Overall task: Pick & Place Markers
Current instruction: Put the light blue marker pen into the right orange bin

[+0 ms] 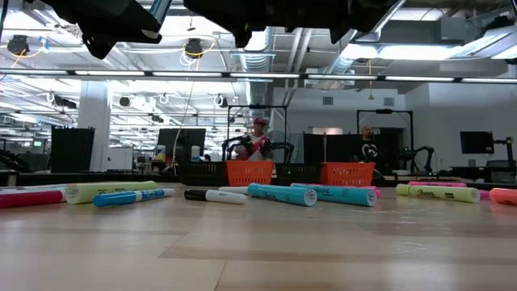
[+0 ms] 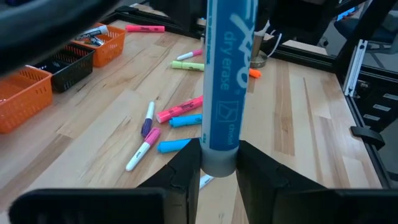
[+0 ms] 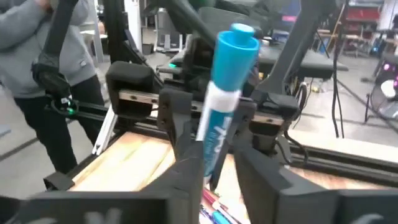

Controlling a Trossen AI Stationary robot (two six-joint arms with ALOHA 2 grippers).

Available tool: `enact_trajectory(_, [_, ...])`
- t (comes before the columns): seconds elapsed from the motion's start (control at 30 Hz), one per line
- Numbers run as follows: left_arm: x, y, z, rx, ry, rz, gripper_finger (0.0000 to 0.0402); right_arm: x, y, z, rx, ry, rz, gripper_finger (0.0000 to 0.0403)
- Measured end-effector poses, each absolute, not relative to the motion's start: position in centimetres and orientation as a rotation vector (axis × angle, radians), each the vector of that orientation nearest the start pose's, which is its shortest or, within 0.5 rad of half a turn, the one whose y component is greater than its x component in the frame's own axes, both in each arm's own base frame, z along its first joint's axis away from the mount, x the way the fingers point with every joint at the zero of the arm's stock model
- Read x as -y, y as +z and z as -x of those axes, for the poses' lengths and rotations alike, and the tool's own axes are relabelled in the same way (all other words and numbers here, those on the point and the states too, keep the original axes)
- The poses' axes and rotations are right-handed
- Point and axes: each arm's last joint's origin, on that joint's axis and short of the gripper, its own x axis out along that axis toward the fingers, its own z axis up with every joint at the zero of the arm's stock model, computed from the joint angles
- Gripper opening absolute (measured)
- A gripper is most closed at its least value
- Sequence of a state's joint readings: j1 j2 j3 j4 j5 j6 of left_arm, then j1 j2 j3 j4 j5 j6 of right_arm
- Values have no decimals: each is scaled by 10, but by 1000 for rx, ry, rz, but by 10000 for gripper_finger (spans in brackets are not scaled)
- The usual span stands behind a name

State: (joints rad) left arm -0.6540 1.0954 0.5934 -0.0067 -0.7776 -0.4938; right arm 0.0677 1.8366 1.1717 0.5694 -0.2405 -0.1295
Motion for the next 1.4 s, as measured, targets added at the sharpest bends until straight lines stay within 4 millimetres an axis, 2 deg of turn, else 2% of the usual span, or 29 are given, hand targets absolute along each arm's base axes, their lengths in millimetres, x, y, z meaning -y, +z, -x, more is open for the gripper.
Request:
enact_trajectory(0.27, [118, 230, -187, -342, 210, 153, 86, -37, 249, -413, -34, 319, 99, 195])
enact_trajectory(0.37, [118, 230, -187, -341, 207, 143, 86, -37, 247, -415, -33, 318, 94, 214])
enact_trajectory(0.5, [118, 231, -187, -338, 205, 141, 86, -38, 240, -430, -46, 340, 72, 219])
enact_trajectory(0.67, [118, 231, -187, -333, 203, 145, 86, -40, 242, -448, -44, 357, 93, 209])
enact_trajectory(0.97, [118, 230, -187, -343, 195, 142, 86, -41, 246, -450, -43, 368, 104, 175])
enact_trajectory(1.1, [118, 230, -187, -345, 190, 145, 90, -41, 246, -450, -50, 370, 106, 137])
enact_trajectory(1.3, [118, 230, -187, -345, 191, 146, 106, -42, 246, -450, -43, 403, 129, 49])
enact_trajectory(1.4, [118, 230, -187, -345, 190, 144, 120, -42, 246, -450, -41, 416, 128, 49])
